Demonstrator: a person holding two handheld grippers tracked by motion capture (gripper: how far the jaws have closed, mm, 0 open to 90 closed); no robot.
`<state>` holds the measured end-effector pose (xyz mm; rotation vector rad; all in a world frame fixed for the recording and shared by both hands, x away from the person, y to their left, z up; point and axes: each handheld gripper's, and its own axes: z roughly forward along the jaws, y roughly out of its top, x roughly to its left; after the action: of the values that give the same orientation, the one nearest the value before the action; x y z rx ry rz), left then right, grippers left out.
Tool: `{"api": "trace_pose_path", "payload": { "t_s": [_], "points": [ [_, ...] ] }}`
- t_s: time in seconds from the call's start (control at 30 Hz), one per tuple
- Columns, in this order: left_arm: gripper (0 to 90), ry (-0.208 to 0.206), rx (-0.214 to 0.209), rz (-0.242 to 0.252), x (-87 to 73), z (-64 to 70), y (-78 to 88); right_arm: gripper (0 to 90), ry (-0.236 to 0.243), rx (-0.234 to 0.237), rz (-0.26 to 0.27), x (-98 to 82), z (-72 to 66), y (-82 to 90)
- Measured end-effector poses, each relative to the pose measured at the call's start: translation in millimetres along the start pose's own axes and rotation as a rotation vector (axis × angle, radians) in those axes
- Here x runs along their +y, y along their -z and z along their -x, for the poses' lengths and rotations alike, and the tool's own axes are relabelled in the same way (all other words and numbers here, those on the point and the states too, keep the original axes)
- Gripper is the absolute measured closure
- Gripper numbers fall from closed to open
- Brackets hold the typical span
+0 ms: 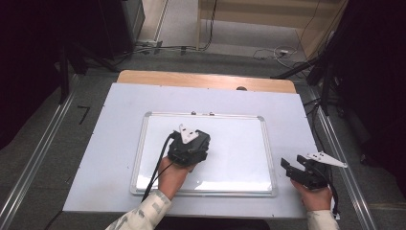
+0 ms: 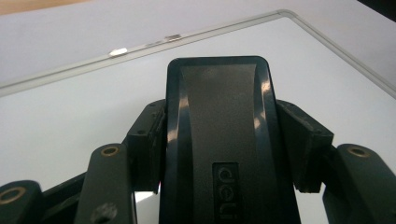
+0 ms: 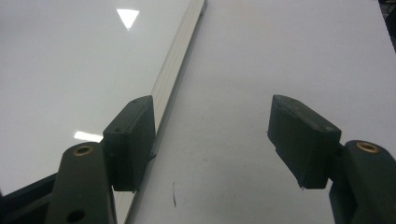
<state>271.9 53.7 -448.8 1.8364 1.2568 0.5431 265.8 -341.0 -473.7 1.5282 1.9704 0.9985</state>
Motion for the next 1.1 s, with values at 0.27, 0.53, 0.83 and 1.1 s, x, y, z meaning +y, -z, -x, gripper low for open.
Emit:
{"api": "trace_pose_path", "payload": {
  "t_s": [0.27,0.53,0.83,1.1],
  "points": [
    [40.9,0.038,0.069,0.000,-22.0,-20.3,24.2,30.7,0.002,-0.002,-0.001,-0.2,-0.4,-0.8],
    [40.9,0.096,0.151,-0.007,-40.2,-40.5,38.1,30.7,-0.001,-0.003,0.000,-0.2,-0.4,-0.9],
    [40.8,0.189,0.225,-0.022,-60.5,-53.8,37.9,30.7,-0.002,-0.005,-0.004,-0.2,-0.9,-0.9],
    [40.6,0.191,0.282,-0.037,-65.2,-53.8,32.7,30.7,-0.003,-0.003,0.000,-0.2,-0.8,-0.4]
  ]
}}
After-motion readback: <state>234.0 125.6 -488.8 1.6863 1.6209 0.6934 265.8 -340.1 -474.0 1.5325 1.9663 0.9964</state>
